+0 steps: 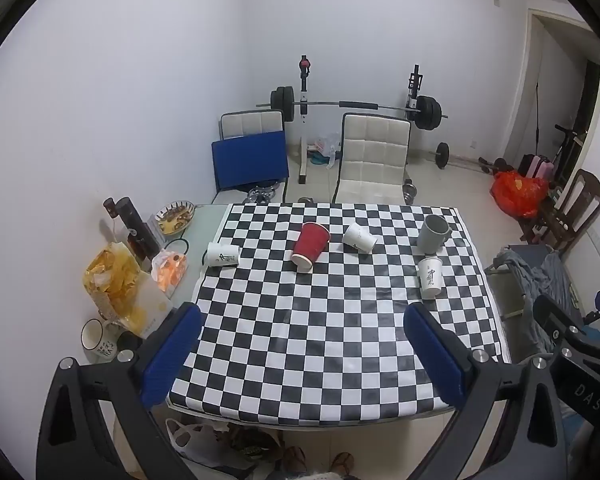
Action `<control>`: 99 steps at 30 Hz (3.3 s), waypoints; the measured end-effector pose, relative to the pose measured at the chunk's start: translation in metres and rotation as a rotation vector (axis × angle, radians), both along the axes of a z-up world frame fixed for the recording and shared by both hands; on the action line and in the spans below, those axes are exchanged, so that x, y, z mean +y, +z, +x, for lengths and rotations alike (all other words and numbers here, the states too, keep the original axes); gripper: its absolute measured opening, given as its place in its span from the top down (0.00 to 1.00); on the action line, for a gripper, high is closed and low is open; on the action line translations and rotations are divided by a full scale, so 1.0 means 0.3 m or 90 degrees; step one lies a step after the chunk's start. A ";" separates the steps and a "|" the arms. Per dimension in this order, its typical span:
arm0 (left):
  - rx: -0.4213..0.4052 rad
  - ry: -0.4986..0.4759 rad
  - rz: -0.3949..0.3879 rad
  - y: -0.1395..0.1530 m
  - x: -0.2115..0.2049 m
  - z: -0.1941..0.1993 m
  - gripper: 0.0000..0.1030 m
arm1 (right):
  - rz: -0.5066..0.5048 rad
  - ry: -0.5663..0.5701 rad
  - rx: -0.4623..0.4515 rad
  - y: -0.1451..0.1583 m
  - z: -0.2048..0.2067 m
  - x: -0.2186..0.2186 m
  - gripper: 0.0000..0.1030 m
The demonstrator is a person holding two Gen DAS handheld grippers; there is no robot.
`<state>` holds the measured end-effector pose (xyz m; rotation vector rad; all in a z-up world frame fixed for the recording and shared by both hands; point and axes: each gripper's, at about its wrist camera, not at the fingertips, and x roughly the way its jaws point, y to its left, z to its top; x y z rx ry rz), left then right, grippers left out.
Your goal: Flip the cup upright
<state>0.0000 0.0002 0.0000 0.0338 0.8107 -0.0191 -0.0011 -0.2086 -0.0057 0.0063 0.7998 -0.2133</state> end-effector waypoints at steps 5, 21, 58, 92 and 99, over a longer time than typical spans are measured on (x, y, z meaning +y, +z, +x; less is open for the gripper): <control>-0.002 0.001 0.008 0.000 -0.001 0.001 0.00 | 0.006 0.002 0.004 0.002 0.001 -0.001 0.00; -0.010 0.001 0.002 0.037 -0.001 -0.005 0.00 | 0.005 0.001 0.002 0.007 -0.003 -0.002 0.00; -0.017 0.004 -0.004 0.056 -0.004 -0.015 0.00 | 0.007 0.003 -0.005 0.039 0.002 0.014 0.00; -0.019 0.002 -0.009 0.064 -0.016 -0.027 0.00 | 0.009 0.004 -0.003 0.058 0.006 0.044 0.00; -0.008 -0.002 -0.010 0.051 -0.009 -0.018 0.00 | 0.017 -0.004 0.014 0.022 0.043 0.133 0.00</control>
